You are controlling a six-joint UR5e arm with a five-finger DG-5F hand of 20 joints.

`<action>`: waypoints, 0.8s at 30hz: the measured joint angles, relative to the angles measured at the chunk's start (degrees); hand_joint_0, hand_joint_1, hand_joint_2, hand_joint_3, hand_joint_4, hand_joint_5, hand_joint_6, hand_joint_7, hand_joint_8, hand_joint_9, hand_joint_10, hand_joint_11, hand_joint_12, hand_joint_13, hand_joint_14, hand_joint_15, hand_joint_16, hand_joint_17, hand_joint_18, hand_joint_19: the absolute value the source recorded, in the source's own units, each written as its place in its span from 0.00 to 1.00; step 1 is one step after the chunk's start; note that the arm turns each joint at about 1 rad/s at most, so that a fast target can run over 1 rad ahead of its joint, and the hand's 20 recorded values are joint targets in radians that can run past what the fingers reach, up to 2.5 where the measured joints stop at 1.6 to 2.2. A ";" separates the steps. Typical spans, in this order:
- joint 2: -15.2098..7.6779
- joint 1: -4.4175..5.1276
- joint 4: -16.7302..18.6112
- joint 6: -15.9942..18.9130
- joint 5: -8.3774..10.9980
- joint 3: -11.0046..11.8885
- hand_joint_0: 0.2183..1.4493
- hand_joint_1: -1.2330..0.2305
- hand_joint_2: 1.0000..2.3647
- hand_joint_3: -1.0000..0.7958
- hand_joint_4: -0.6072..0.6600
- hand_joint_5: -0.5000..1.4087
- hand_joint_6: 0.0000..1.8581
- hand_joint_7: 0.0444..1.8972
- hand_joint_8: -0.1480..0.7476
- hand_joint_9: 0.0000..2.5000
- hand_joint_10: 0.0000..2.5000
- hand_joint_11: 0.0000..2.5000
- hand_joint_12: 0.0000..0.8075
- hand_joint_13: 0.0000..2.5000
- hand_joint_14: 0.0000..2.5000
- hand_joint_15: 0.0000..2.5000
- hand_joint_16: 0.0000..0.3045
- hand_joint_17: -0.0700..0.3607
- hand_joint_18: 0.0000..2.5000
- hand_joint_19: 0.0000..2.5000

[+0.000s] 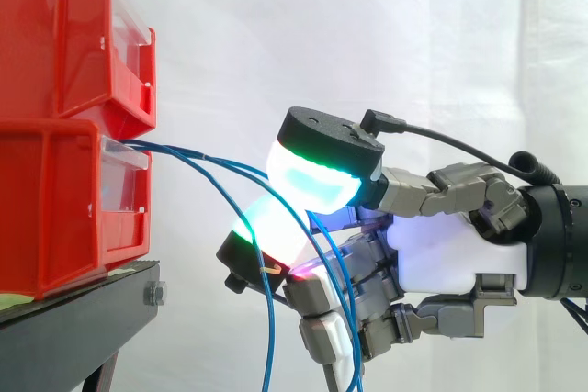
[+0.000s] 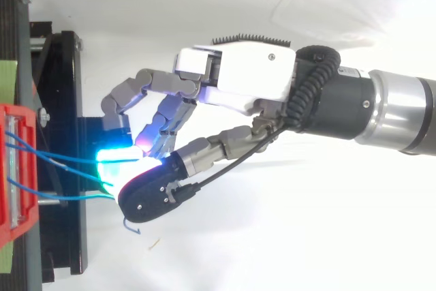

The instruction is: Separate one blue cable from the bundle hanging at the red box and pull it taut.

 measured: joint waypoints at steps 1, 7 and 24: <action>0.00 0.00 0.01 0.00 0.00 0.00 0.37 0.22 0.00 0.28 0.52 0.17 0.48 0.58 0.50 0.44 0.01 0.42 0.45 0.44 0.01 0.31 0.14 0.38 0.39 0.26; -0.01 0.00 0.04 0.00 0.00 -0.02 0.30 0.18 0.00 0.28 0.54 0.17 0.48 0.58 0.51 0.44 0.01 0.42 0.46 0.44 0.01 0.32 0.14 0.39 0.39 0.27; -0.01 -0.02 0.12 0.00 -0.07 -0.10 0.32 0.32 0.00 0.28 0.52 0.18 0.46 0.60 0.52 0.44 0.01 0.40 0.47 0.44 0.01 0.31 0.14 0.39 0.39 0.28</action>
